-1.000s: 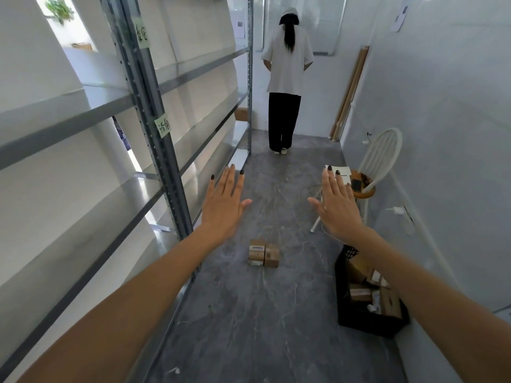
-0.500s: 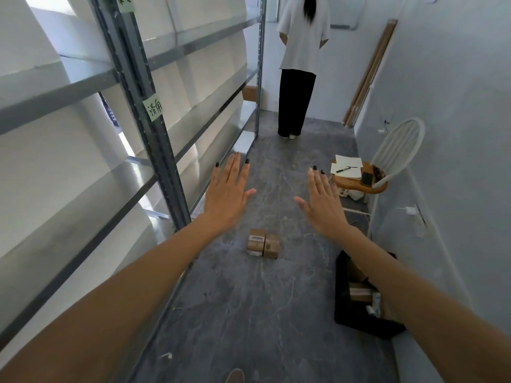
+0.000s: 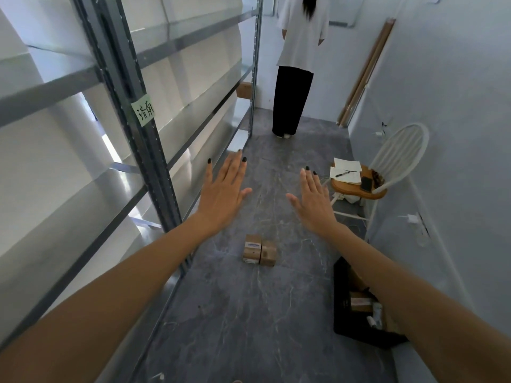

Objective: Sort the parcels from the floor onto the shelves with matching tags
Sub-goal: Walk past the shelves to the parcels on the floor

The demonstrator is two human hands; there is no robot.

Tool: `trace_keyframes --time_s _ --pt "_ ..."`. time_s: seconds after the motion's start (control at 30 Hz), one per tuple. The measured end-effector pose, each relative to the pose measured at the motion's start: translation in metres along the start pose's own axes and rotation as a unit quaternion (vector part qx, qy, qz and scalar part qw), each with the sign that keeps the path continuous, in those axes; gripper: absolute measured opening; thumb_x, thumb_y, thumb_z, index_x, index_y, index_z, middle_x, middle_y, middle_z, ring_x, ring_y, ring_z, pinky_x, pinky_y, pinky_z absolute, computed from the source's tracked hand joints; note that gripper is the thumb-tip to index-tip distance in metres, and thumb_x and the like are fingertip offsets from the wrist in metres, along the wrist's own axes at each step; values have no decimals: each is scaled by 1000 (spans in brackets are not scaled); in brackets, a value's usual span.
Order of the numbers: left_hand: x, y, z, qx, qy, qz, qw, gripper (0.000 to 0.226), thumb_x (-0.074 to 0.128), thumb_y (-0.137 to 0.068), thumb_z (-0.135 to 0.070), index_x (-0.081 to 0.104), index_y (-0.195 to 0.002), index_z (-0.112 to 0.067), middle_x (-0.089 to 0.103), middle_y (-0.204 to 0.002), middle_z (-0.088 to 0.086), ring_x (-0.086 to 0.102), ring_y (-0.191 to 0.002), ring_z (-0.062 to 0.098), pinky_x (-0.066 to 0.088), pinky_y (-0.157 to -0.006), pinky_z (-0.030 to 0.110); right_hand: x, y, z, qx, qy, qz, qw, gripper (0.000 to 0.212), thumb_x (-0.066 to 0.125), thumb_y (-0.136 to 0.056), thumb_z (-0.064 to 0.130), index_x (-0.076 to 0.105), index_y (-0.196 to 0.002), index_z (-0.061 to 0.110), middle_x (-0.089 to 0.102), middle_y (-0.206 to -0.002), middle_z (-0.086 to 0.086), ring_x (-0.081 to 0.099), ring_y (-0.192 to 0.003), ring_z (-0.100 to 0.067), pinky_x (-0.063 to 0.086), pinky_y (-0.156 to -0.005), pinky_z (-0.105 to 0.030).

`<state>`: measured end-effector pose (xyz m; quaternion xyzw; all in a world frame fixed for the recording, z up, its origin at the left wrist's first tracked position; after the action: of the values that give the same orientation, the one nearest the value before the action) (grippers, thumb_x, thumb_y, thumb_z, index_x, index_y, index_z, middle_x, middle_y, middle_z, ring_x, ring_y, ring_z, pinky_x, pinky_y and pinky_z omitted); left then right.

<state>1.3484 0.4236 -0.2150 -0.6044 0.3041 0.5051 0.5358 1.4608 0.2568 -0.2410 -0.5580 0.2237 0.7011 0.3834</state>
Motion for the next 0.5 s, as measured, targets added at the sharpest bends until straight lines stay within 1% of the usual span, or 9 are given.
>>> trace_keyframes --time_s 0.07,0.17,0.27,0.37,0.5 --pt "3 -5 1 13 -10 -19 1000 66 19 -97 -48 0 -150 -14 -9 -159 3 -7 -146 19 -2 -115 54 5 -11 6 3 -25 -9 1000 74 31 -95 51 -1 -150 14 -1 -160 -6 -6 -146 -25 4 -116 -49" --pt "10 -19 1 5 11 -13 1000 67 19 -97 -49 -2 -149 -12 -12 -159 4 -8 -146 19 2 -117 55 12 -25 13 -6 -18 -12 1000 74 29 -95 54 -1 -150 14 -1 -160 -7 -6 -146 -25 4 -117 -48" --pt "20 -35 -3 1 23 -5 1000 69 18 -96 -50 -2 -149 -11 -12 -158 5 -9 -146 18 -1 -117 53 18 -41 11 -12 -9 -15 1000 74 25 -94 56 -2 -150 17 -2 -160 -7 -7 -146 -25 2 -116 -48" --pt "30 -52 -6 -2 20 5 1000 70 10 -93 -52 -4 -149 -12 -13 -158 4 -11 -146 17 -5 -115 52 23 -59 2 -12 -6 -12 1000 74 24 -93 58 -4 -150 18 -3 -160 -5 -8 -146 -25 0 -115 -49" --pt "49 -84 -7 -13 16 17 1000 70 8 -92 -53 -4 -148 -12 -12 -158 4 -12 -146 17 -7 -114 52 26 -90 -19 -6 -5 -3 1000 75 24 -93 57 -3 -150 15 -3 -160 -6 -7 -146 -25 1 -115 -50"
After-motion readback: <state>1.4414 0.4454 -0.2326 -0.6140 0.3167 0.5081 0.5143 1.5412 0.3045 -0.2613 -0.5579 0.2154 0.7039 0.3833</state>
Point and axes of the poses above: each hand's wrist, its own y-axis away from the middle knuckle, its own x-axis out of the palm, z = x × y, the point moved 8 cm from there along -y, towards the middle knuckle
